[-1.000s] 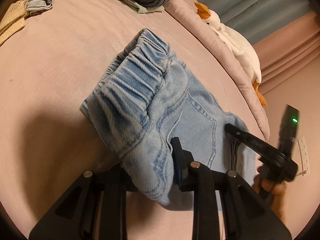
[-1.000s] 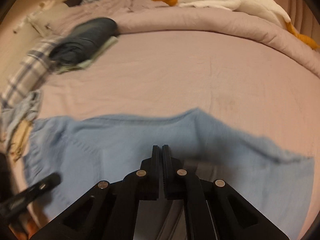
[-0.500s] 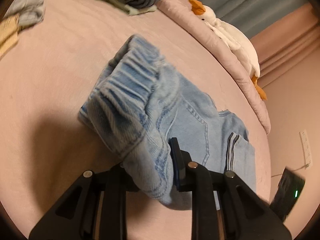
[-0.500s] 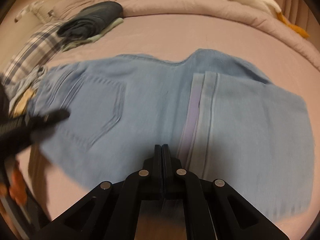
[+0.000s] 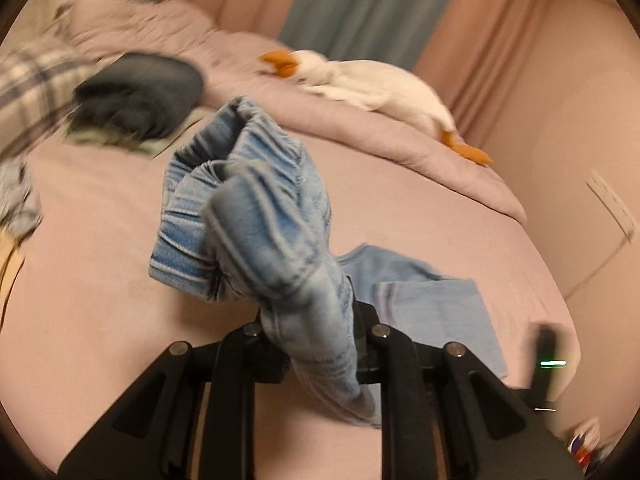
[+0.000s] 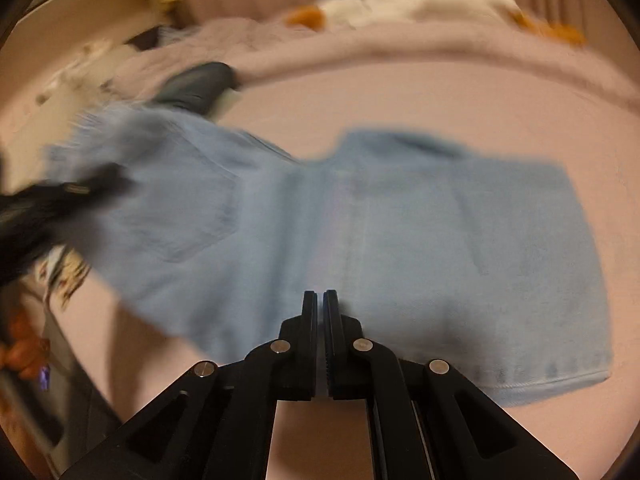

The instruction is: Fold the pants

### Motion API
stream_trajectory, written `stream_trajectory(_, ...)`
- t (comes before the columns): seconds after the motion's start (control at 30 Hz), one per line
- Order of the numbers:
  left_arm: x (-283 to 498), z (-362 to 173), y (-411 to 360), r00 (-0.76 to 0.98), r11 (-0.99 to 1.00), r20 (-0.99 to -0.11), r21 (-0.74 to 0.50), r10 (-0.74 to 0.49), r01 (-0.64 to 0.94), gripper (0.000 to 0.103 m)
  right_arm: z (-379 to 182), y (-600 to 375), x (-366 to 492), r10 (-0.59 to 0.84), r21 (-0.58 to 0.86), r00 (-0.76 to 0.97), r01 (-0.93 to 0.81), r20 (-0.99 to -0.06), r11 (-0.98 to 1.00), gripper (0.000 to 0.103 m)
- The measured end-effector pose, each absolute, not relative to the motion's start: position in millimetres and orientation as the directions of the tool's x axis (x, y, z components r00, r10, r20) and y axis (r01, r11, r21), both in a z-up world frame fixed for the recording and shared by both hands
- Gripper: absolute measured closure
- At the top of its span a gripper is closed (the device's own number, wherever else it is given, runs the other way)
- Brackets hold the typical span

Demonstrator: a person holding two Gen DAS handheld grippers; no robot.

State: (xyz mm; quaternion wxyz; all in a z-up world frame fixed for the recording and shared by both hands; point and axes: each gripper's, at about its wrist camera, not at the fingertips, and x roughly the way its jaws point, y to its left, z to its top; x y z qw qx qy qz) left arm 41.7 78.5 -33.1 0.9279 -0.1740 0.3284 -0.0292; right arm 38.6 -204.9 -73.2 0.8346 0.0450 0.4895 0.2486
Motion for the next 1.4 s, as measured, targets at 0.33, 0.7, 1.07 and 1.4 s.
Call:
stream_trajectory(0.33, 59, -42, -17, 0.726, 0.964, -0.634, -0.190, -0.266, 0.188, 0.083, -121, -310, 69, 0.836, 0.904, 0.398, -0.036, -0.379, 0.427, 0.070)
stream_trajectory(0.7, 72, -101, -62, 0.605, 0.938, -0.751, -0.055, -0.265, 0.342, 0.048, -161, -331, 86, 0.886, 0.989, 0.464, 0.140, -0.020, -0.051, 0.034)
stream_trajectory(1.07, 23, -86, 19, 0.655, 0.941, -0.678, -0.277, -0.334, 0.193, 0.024, -126, -322, 101, 0.891, 0.960, 0.361, 0.155, -0.276, 0.234, 0.020)
stream_trajectory(1.4, 6, -93, 64, 0.656, 0.920, -0.687, -0.391, -0.314, 0.031, 0.024, -58, -309, 99, 0.721, 0.755, 0.435, -0.129, -0.540, 0.643, 0.063)
